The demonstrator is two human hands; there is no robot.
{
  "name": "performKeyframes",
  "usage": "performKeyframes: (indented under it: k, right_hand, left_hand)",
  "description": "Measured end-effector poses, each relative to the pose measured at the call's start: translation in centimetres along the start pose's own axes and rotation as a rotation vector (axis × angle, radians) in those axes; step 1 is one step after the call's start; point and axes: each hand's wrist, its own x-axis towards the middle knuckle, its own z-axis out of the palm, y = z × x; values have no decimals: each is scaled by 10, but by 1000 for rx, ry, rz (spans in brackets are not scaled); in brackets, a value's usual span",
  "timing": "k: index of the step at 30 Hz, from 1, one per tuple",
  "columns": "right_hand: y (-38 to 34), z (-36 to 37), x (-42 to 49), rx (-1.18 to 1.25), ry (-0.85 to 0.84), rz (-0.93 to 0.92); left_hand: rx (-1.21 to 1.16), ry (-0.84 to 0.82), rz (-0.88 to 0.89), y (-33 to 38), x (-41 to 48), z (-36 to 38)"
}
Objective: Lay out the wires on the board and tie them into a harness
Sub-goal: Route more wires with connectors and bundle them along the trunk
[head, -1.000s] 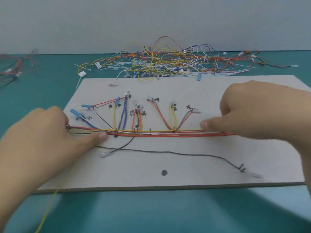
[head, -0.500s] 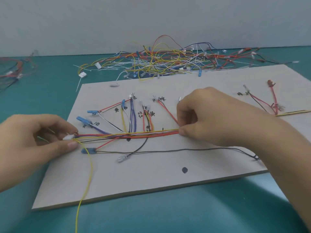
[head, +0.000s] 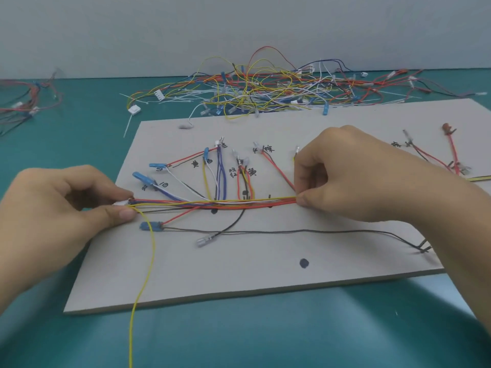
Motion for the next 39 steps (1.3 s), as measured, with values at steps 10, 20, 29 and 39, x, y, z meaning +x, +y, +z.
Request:
performKeyframes:
  k: [10,20,29,39]
  right_hand:
    - [6,-3,0,30,-3,52]
    - [3,-1,-2,11,-12,43]
    - [-1,-2,-4,72,68,49]
    - [-41,21,-16,254,92,-111]
  left_hand:
    - [93,-5,127,25,24,-2]
    - [325,-102,534,61,15,8]
    - [306,-189,554,73,20,11]
    - [302,-414,572,83,40,-1]
